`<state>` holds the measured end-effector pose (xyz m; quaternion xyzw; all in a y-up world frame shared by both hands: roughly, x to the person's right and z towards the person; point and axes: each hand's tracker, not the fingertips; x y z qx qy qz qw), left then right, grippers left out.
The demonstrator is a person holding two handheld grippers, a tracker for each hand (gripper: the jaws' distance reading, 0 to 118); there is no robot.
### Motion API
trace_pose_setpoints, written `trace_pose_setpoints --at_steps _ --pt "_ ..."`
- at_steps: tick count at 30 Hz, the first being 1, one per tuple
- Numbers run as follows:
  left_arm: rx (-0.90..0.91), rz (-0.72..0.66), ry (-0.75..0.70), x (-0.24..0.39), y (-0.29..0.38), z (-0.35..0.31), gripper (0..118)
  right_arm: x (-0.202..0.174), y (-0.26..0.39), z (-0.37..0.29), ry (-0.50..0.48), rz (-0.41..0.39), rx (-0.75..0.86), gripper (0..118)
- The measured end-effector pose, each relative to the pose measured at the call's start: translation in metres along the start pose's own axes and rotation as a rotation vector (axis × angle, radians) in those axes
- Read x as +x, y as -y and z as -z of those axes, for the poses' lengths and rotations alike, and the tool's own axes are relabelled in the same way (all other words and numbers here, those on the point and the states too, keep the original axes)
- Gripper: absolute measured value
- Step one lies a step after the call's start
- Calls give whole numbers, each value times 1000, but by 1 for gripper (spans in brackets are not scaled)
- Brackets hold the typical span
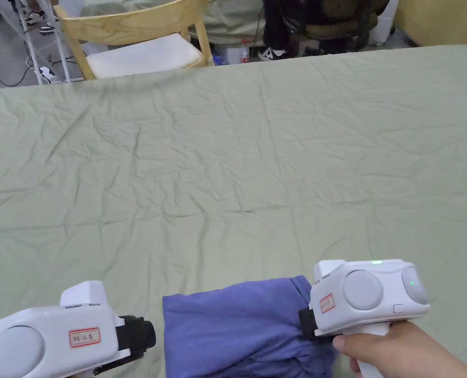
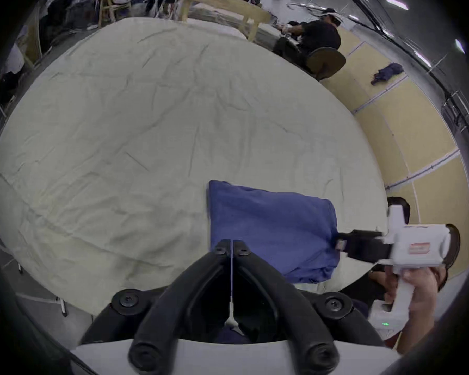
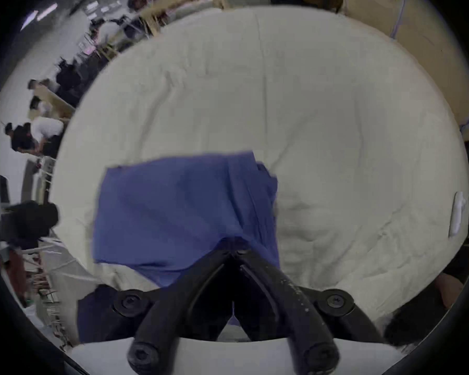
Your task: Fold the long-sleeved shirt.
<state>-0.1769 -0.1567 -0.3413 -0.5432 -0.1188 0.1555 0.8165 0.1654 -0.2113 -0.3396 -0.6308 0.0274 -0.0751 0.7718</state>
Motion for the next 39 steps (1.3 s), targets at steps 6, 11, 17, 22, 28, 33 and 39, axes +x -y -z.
trace_pose_setpoints --at_steps 6,11,17,22,28,33,39 --pt "-45 3 23 0 -2 17 0 7 -3 20 31 13 8 2" --pt "-58 -24 32 -1 -5 25 0 19 -2 21 -20 58 9 2" --pt "-87 -26 192 -7 -13 52 112 23 0 21 -48 81 2 2" --pt "-180 -152 254 -36 -28 112 113 30 0 25 -70 90 -1 2" --pt "-178 -219 325 -46 -33 134 104 36 1 26 -109 127 -6 2" --pt "-145 -65 253 -14 -23 120 10 32 0 21 -98 143 -2 2" --pt "-101 -53 256 -17 -24 95 8 7 18 -20 -189 160 135 2"
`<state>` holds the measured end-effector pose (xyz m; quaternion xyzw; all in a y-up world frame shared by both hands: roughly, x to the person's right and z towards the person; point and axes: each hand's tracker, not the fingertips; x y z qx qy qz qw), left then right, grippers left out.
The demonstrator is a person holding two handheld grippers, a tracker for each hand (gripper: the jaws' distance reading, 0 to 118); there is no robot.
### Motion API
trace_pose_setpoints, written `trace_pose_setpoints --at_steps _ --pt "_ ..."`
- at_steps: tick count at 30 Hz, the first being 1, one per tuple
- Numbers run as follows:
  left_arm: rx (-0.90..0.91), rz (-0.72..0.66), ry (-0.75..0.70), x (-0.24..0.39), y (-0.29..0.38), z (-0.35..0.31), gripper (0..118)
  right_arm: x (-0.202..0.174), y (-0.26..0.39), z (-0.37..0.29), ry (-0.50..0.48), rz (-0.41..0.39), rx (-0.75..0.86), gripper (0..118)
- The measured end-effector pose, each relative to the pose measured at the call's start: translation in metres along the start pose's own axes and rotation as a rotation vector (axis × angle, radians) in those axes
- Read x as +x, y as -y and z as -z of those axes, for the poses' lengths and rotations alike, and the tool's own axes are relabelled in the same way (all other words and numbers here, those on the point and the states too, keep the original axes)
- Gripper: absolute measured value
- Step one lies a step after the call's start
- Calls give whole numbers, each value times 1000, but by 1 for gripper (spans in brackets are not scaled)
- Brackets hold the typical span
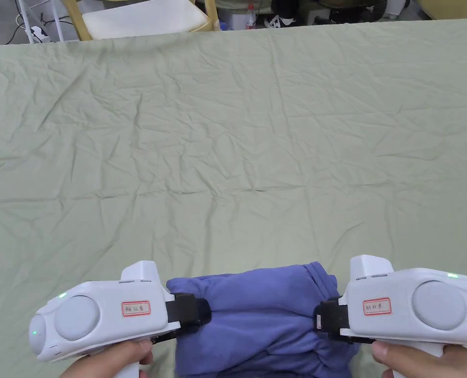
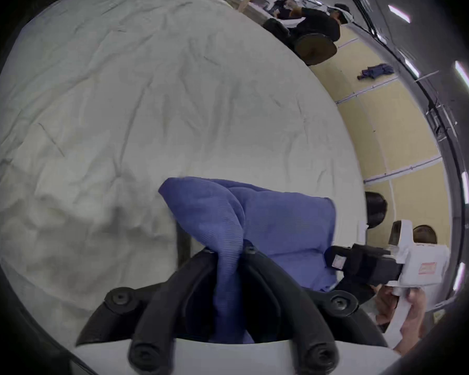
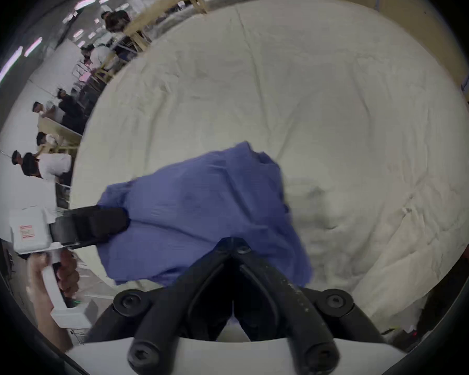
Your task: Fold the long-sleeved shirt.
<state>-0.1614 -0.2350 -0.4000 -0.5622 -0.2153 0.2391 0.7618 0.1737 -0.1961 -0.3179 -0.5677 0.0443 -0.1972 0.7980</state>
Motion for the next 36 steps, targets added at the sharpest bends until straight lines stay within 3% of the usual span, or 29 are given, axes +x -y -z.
trace_pose_setpoints --at_steps 5,13,21,28,36 --pt "-5 -30 30 -9 3 -40 8 -52 15 -13 -39 -40 59 2" --pt "-11 25 -196 -88 -17 -134 8 -152 31 7 -215 -129 26 2" --pt "-9 -72 -433 -199 -49 -198 8 -236 53 49 -306 -199 10 2" --pt "-59 -103 -491 -255 -47 -207 7 -283 63 77 -341 -209 -38 2" --pt "-61 -60 -486 -262 -56 -222 6 -295 75 80 -384 -248 -80 2"
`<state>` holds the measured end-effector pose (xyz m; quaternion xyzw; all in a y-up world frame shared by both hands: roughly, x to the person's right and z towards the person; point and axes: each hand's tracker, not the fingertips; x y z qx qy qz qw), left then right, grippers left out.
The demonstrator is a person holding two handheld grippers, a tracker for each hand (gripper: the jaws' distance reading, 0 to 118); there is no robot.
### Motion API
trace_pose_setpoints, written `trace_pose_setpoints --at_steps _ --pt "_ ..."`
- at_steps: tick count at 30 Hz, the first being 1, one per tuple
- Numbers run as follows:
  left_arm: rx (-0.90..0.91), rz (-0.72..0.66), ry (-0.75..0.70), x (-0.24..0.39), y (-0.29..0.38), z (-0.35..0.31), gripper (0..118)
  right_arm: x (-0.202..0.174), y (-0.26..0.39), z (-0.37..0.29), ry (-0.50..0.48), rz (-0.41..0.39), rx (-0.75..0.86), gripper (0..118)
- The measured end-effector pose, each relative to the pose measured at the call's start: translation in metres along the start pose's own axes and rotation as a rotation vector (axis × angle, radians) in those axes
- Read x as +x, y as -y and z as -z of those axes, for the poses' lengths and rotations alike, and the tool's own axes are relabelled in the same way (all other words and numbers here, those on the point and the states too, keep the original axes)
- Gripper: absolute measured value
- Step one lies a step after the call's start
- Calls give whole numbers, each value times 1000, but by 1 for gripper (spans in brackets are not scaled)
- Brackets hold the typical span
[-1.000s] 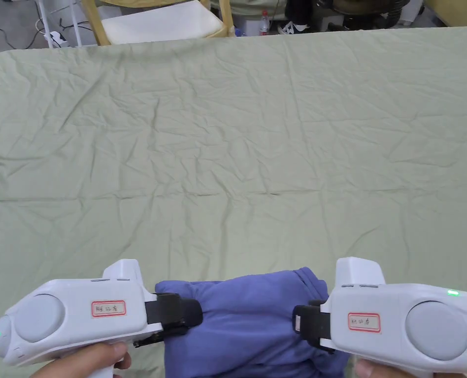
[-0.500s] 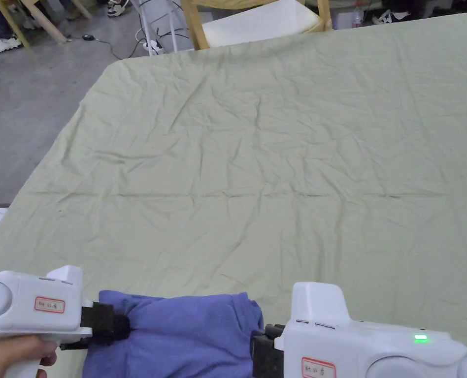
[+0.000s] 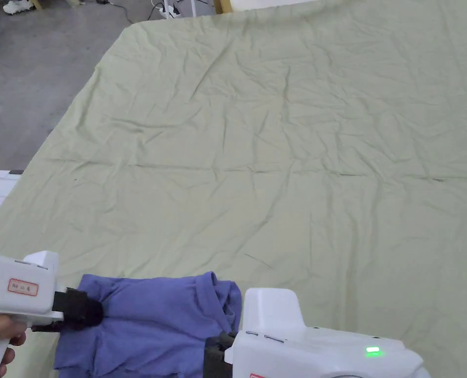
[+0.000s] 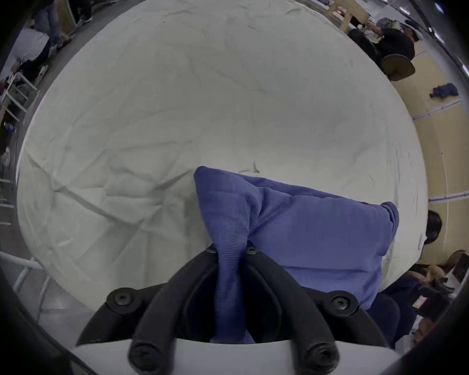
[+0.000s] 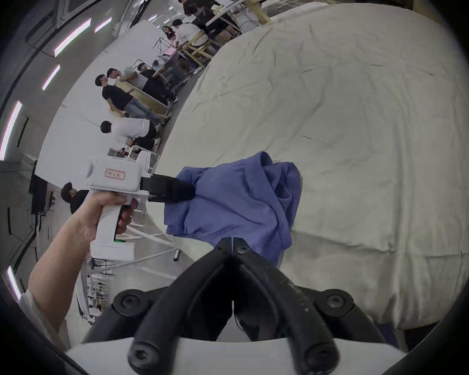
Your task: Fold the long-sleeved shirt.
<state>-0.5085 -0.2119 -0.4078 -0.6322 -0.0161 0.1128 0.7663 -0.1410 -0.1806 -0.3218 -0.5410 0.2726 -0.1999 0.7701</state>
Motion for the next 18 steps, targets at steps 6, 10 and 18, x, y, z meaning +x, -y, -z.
trace_pose_setpoints --at_steps 6,10,18 --pt "3 13 -47 -7 -5 -6 6 -5 0 -2 3 -8 6 2" --pt "6 16 -65 -12 -1 -9 11 -9 -1 -8 -1 -9 14 2" --pt "291 -2 -196 -13 24 -36 105 -14 -1 -42 -5 -16 60 2"
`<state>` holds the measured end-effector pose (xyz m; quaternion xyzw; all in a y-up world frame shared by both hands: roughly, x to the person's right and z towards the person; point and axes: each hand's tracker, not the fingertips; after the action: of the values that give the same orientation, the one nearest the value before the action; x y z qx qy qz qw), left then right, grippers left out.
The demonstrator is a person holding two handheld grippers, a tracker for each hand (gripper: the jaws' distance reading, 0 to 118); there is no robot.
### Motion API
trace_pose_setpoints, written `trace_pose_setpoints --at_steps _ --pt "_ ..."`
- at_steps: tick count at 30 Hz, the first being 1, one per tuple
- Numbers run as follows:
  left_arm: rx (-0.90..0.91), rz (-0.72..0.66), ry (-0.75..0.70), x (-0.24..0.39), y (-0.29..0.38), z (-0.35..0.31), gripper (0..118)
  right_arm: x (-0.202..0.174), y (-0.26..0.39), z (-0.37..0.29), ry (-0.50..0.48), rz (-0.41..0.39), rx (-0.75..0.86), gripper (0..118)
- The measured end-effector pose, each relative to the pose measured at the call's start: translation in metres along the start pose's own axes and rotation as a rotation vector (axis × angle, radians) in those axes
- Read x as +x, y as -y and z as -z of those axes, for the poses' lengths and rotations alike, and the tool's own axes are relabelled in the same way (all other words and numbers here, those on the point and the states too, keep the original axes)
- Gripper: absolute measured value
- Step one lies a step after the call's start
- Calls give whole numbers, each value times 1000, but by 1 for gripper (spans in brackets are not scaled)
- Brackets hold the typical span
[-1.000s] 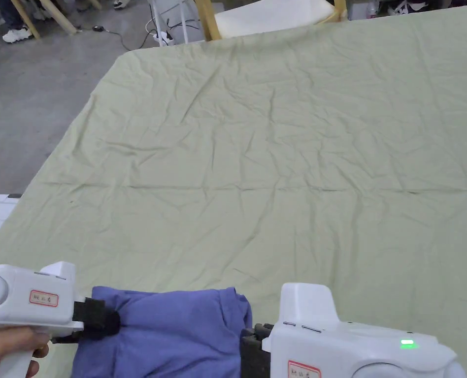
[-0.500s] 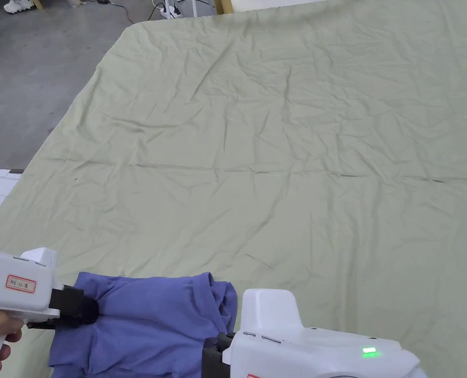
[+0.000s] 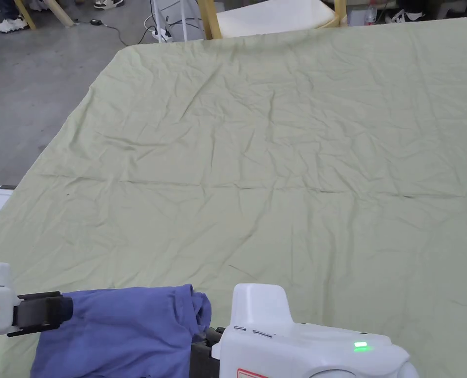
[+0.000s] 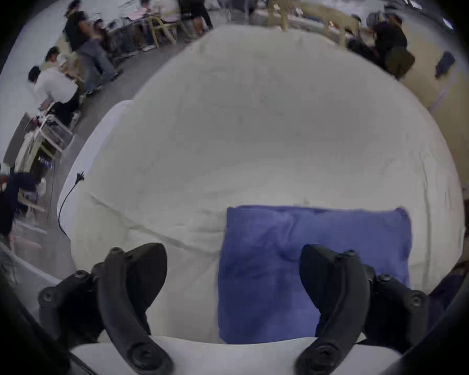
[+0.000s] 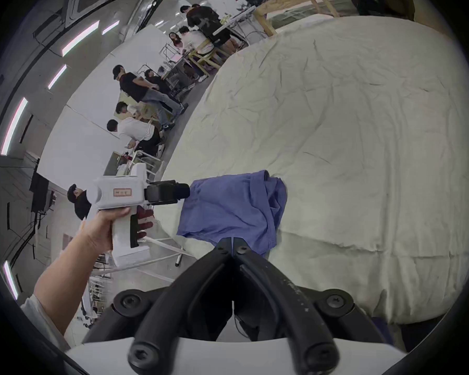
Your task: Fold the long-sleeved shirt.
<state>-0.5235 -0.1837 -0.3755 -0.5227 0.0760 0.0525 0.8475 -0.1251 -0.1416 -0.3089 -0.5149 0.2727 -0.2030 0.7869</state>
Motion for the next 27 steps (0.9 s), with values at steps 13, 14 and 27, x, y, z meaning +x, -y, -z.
trace_pose_setpoints --at_steps 13,14,27 --pt "127 143 19 77 10 -128 1 7 12 -140 65 0 236 2" --pt "136 160 28 88 15 -138 1 11 12 -155 82 -5 266 2" --pt "806 210 190 264 83 -337 1 28 24 -386 530 -266 870 2"
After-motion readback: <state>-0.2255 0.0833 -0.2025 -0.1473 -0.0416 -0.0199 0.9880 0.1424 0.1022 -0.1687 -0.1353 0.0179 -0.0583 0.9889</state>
